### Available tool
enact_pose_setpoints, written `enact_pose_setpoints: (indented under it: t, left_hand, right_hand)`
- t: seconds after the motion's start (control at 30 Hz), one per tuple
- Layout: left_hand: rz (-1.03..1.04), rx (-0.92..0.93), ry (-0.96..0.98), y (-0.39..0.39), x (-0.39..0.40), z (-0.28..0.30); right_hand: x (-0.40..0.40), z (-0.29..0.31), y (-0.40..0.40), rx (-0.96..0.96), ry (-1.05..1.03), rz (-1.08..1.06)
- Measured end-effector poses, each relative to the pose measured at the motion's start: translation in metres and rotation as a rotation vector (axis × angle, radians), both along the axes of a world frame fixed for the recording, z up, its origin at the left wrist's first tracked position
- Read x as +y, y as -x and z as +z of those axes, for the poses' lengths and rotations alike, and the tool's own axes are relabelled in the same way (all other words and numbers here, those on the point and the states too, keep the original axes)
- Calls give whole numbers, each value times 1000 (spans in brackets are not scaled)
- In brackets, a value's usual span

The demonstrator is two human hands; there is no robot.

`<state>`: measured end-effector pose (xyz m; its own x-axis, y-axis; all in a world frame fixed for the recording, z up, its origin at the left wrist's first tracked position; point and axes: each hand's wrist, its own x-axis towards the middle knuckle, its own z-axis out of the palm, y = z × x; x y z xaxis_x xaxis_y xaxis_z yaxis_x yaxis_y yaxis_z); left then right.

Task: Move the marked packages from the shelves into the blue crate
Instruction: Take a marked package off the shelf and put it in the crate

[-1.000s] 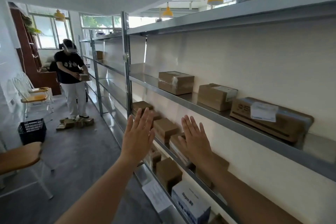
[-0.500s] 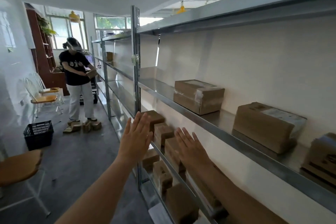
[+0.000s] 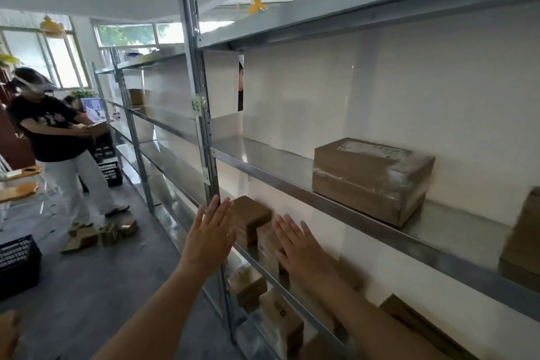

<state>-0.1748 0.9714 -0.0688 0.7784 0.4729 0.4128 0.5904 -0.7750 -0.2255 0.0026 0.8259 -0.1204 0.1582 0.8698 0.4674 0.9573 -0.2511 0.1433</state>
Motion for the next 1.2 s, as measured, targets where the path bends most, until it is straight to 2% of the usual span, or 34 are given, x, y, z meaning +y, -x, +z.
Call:
enact_pose_setpoints:
  t: [0.23, 0.33, 0.43, 0.67, 0.8, 0.9, 0.97, 1.07, 1.2]
  left_hand:
    - [-61, -31, 80, -46, 107, -40]
    - [-88, -22, 142, -65, 153, -57]
    - [-125, 31, 168, -81, 199, -70]
    - [-221, 39, 270, -129, 292, -108]
    - [-306, -12, 415, -167, 340, -128]
    - [-391, -38, 511, -196, 373, -146]
    - [-430, -39, 589, -212, 390, -159]
    - [-435, -29, 716, -231, 406, -177]
    - [-345, 59, 784, -248, 425, -204]
  right_hand:
    - [111, -32, -45, 127, 159, -114]
    - [163, -51, -71, 194, 130, -157]
    - [211, -60, -85, 348, 133, -201]
    - [298, -94, -92, 710, 49, -392]
    - [348, -123, -91, 796, -17, -552]
    - [387, -146, -93, 771, -70, -675]
    - [404, -158, -92, 842, -140, -749]
    - [418, -174, -91, 914, -220, -818]
    - [421, -184, -89, 973, -261, -927]
